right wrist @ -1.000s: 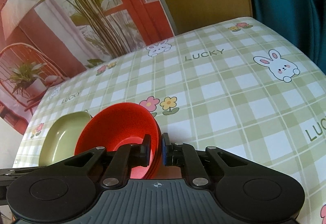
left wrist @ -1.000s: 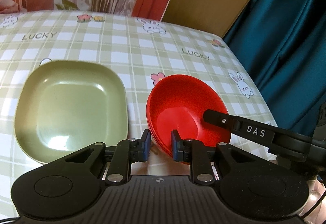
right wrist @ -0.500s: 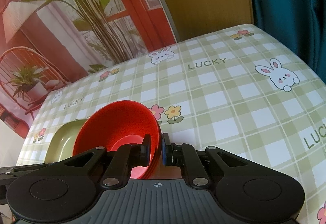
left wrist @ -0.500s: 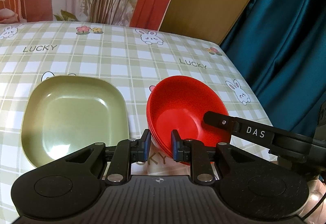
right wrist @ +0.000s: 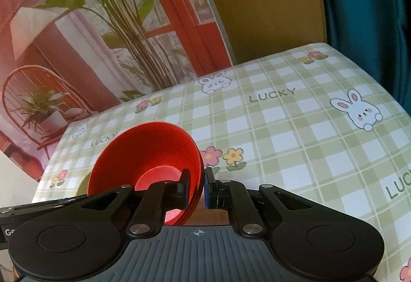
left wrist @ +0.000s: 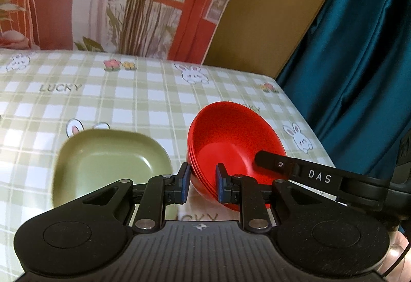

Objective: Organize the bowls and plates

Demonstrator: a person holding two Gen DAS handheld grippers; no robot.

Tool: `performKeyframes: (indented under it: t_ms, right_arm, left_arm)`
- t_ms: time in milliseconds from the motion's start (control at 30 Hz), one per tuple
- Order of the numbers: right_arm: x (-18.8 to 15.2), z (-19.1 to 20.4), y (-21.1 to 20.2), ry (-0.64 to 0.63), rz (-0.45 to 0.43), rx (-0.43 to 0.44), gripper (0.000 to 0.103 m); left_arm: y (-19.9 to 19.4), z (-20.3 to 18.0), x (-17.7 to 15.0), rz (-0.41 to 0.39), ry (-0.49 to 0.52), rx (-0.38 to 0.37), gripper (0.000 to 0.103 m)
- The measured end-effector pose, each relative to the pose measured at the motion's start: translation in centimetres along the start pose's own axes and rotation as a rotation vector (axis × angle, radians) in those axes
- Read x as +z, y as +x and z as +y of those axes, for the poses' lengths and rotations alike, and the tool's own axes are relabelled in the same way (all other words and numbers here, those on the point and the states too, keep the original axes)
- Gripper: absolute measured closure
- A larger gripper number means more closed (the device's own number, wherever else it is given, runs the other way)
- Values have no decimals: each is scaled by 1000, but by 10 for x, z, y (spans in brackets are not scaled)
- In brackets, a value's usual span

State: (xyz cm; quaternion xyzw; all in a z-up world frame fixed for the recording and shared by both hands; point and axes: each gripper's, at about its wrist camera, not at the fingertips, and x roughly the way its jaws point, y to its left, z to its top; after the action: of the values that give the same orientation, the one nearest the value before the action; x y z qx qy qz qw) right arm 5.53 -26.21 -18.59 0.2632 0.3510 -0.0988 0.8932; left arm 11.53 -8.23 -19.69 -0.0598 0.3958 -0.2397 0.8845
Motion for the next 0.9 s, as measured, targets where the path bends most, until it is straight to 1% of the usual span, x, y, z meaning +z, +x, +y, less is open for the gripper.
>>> performKeyframes:
  t_ms: [167,467,700,900]
  right_arm:
    - [7,15,2,-2,-8,20,93]
    - [12,55,18,-22,4,71,93]
    - [12,84,37,-64,37,89,93]
    - [5,101,53,-110,93,90,93]
  left_arm:
    - [-10,10,7,-19,7,16,81]
    - [-24,45,18,-29,-3,57,81]
    - [-29,68,17,-13,-26,82,81]
    - [-21,84,10,11,-65,102,81]
